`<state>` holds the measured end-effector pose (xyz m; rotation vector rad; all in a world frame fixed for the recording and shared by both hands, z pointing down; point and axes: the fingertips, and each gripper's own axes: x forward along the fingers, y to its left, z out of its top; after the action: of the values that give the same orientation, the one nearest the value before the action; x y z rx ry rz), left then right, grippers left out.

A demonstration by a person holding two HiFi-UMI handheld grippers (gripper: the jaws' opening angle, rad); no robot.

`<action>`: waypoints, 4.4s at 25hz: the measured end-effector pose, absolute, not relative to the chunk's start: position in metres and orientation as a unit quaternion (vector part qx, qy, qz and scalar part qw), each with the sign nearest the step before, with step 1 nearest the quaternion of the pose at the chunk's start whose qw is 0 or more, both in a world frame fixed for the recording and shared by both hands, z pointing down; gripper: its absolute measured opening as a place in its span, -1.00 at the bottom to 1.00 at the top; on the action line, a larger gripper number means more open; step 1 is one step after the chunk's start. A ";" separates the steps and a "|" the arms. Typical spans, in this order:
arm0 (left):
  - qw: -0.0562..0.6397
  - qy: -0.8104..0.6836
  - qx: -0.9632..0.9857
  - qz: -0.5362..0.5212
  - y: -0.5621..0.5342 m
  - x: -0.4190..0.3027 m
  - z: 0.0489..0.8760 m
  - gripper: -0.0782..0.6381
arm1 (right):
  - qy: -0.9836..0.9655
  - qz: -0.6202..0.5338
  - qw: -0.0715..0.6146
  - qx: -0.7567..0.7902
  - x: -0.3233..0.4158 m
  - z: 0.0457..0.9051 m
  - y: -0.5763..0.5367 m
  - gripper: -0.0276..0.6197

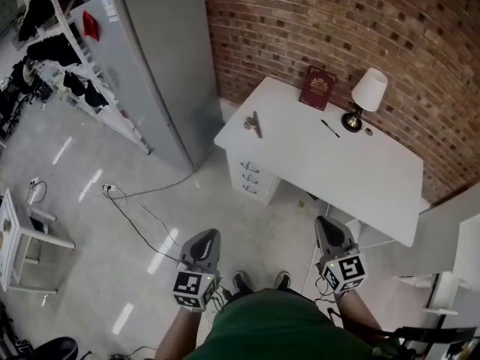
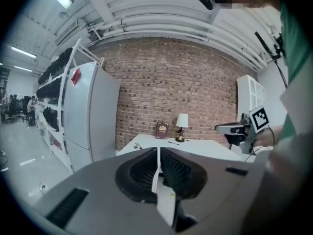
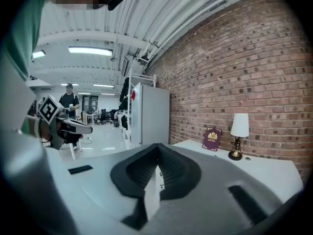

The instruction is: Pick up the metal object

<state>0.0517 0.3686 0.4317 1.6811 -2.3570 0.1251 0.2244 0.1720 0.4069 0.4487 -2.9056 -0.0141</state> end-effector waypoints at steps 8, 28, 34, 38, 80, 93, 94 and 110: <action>0.082 -0.785 0.602 0.124 0.381 0.023 0.448 -0.73 | -0.978 -0.012 0.112 0.178 0.191 0.404 0.198 -0.91; 0.129 -0.828 0.536 0.105 0.387 -0.055 0.460 -0.73 | -0.987 0.015 0.122 0.106 0.091 0.441 0.175 -0.91; 0.145 -0.840 0.513 0.099 0.341 -0.091 0.461 -0.73 | -0.990 0.031 0.113 0.080 0.045 0.448 0.125 -0.91; 0.163 -0.838 0.517 0.062 0.289 -0.107 0.453 -0.73 | -0.988 0.043 0.118 0.086 0.032 0.452 0.074 -0.91; 0.462 -0.588 0.664 -0.004 -0.082 -0.284 0.619 -0.53 | -0.898 0.104 0.154 0.399 -0.017 0.461 -0.149 -0.91; 0.592 -0.502 0.630 -0.012 -0.119 -0.289 0.722 -0.43 | -0.849 0.110 0.181 0.484 -0.006 0.465 -0.128 -0.91; 0.595 -0.498 0.631 -0.009 -0.123 -0.287 0.725 -0.43 | -0.846 0.109 0.181 0.489 -0.004 0.464 -0.126 -0.91; 0.651 -0.472 0.593 -0.045 -0.148 -0.270 0.742 -0.75 | -0.833 0.120 0.166 0.514 0.018 0.467 -0.114 -0.91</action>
<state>-0.2701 -0.1476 0.7421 1.3467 -1.0731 -0.1023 0.0178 -0.1137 0.4665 1.4650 -2.3721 0.3408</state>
